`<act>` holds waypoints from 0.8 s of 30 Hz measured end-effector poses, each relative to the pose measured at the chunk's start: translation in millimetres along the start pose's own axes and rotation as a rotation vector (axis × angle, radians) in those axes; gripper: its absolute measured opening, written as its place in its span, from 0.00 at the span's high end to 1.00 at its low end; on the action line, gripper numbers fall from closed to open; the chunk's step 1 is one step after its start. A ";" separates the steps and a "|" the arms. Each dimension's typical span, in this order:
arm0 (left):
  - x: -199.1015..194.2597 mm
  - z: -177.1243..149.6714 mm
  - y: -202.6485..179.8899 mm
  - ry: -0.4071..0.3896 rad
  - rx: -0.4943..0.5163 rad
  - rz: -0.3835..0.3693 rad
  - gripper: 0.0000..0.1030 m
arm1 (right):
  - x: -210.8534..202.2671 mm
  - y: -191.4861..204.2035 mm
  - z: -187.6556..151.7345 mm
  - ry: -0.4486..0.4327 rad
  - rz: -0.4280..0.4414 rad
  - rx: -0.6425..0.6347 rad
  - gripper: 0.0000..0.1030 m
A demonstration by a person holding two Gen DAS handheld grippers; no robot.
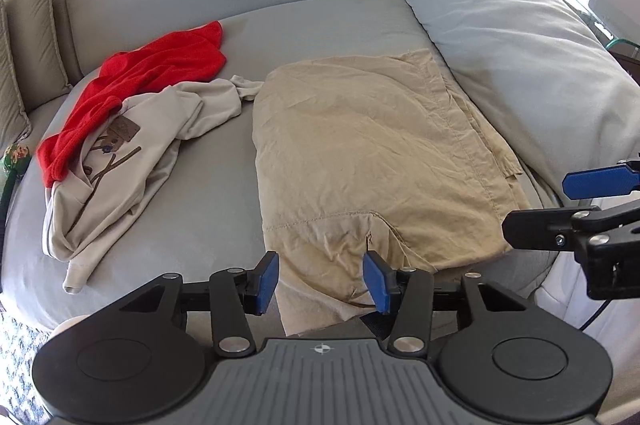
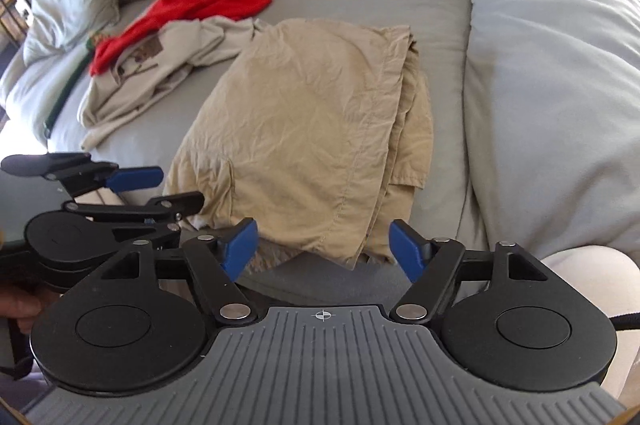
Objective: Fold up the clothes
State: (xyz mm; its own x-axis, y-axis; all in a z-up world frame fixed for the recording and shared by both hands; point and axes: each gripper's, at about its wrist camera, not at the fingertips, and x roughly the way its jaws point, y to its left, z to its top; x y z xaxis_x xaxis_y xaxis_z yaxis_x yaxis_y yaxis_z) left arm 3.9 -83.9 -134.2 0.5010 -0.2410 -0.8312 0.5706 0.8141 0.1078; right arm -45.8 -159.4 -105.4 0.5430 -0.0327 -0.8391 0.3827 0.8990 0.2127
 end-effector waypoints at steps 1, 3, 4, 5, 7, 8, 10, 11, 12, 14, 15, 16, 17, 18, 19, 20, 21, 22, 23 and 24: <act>-2.1 1.1 0.6 -0.009 -0.006 0.005 0.50 | -4.0 -1.8 1.9 -0.014 0.007 0.012 0.26; -5.4 2.8 1.7 -0.024 -0.015 0.011 0.43 | -9.1 -2.9 5.5 -0.031 0.014 0.028 0.25; -6.7 3.1 2.0 -0.029 -0.017 0.012 0.43 | -10.2 -2.6 6.3 -0.033 0.012 0.028 0.25; -7.3 3.2 2.5 -0.030 -0.019 0.014 0.42 | -11.3 -2.3 7.1 -0.036 0.011 0.027 0.25; -8.0 3.6 3.6 -0.027 -0.023 0.017 0.42 | -11.6 -1.9 7.8 -0.035 0.011 0.027 0.25; -8.5 3.9 4.5 -0.024 -0.027 0.016 0.42 | -11.4 -1.8 8.0 -0.034 0.012 0.027 0.25; -10.1 5.0 6.5 -0.024 -0.036 0.013 0.41 | -11.1 -1.7 8.6 -0.033 0.014 0.031 0.25; -11.3 5.6 7.6 -0.026 -0.041 0.013 0.40 | -10.9 -2.0 9.1 -0.033 0.015 0.037 0.25; -12.5 6.3 8.8 -0.031 -0.045 0.014 0.36 | -11.0 -2.3 9.6 -0.033 0.016 0.044 0.25; -14.1 8.1 11.9 -0.040 -0.056 0.014 0.32 | -12.2 -3.2 10.5 -0.035 0.014 0.058 0.25; -14.5 9.0 13.9 -0.044 -0.064 0.010 0.31 | -13.4 -3.7 11.2 -0.038 0.011 0.065 0.25; -14.5 10.1 16.5 -0.047 -0.073 0.004 0.29 | -14.2 -4.4 11.7 -0.041 0.009 0.073 0.23; -13.9 11.6 21.2 -0.053 -0.088 -0.003 0.27 | -14.8 -5.3 12.2 -0.045 0.006 0.083 0.22; -13.1 13.2 26.8 -0.060 -0.107 -0.009 0.24 | -15.4 -6.1 12.6 -0.048 0.003 0.092 0.20; -12.2 14.7 32.4 -0.067 -0.126 -0.016 0.22 | -15.4 -7.5 13.0 -0.050 -0.001 0.103 0.20; -10.1 16.3 40.5 -0.075 -0.154 -0.027 0.22 | -14.5 -9.6 13.2 -0.050 -0.005 0.119 0.20; -7.2 17.7 49.8 -0.083 -0.187 -0.040 0.20 | -12.9 -12.8 13.5 -0.049 -0.008 0.139 0.20; -2.7 19.6 58.9 -0.084 -0.219 -0.049 0.19 | -11.2 -17.2 13.9 -0.051 -0.008 0.160 0.20; 4.8 22.1 67.3 -0.078 -0.246 -0.059 0.19 | -9.1 -22.8 14.6 -0.056 -0.002 0.186 0.20; 13.5 24.9 75.3 -0.070 -0.270 -0.071 0.19 | -5.3 -30.6 15.5 -0.060 0.012 0.219 0.20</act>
State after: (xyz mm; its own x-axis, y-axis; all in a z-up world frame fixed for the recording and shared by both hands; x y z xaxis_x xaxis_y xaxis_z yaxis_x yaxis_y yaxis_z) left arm 69.9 -39.0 -123.8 0.5149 -0.3307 -0.7909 0.4164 0.9029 -0.1065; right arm -48.7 -193.5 -99.7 0.5896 -0.0544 -0.8059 0.5254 0.7836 0.3315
